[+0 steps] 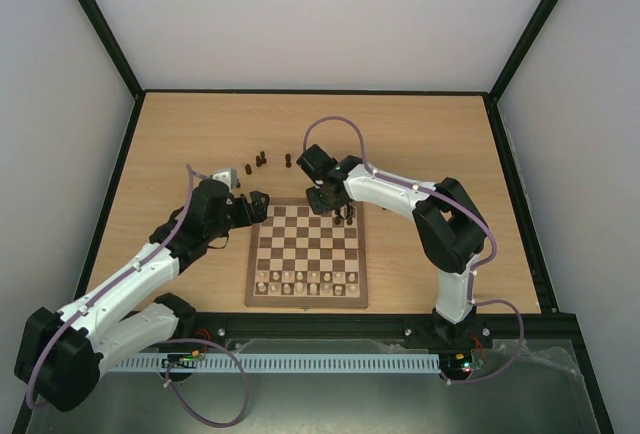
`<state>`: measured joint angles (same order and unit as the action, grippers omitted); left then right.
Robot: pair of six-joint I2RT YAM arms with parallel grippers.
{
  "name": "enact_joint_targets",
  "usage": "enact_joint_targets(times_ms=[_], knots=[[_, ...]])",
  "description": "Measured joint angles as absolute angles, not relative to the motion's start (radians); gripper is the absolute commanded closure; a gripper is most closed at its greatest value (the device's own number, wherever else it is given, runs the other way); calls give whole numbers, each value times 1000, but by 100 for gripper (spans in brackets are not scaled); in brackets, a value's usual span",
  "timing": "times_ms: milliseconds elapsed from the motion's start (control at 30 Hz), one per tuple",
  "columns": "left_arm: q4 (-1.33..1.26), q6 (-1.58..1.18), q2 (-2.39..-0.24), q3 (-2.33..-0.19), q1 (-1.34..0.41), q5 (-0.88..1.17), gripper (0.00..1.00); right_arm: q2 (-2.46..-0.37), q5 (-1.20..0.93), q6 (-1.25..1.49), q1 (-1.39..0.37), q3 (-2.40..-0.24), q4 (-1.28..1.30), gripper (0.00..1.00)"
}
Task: Set up the chess pieces on the board
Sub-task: Place the chess piece on the chessboard.
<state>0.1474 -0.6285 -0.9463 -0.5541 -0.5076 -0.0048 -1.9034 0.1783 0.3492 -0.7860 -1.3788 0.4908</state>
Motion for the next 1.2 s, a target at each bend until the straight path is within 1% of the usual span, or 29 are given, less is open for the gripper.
enact_joint_targets(times_ms=[300, 400, 600, 1067, 1200], knots=[[147, -628, -950, -554, -508, -5, 0, -1904, 184, 352, -786, -1378, 490, 87], [147, -628, -950, -554, -508, -5, 1, -1904, 185, 353, -786, -1378, 490, 81], [147, -628, -950, -554, -508, -5, 0, -1904, 185, 353, -786, -1377, 491, 76], [147, -629, -950, -554, -508, -5, 1, -1904, 185, 352, -786, -1377, 492, 76], [147, -629, -950, -554, -508, -5, 0, -1904, 184, 352, -786, -1376, 493, 80]])
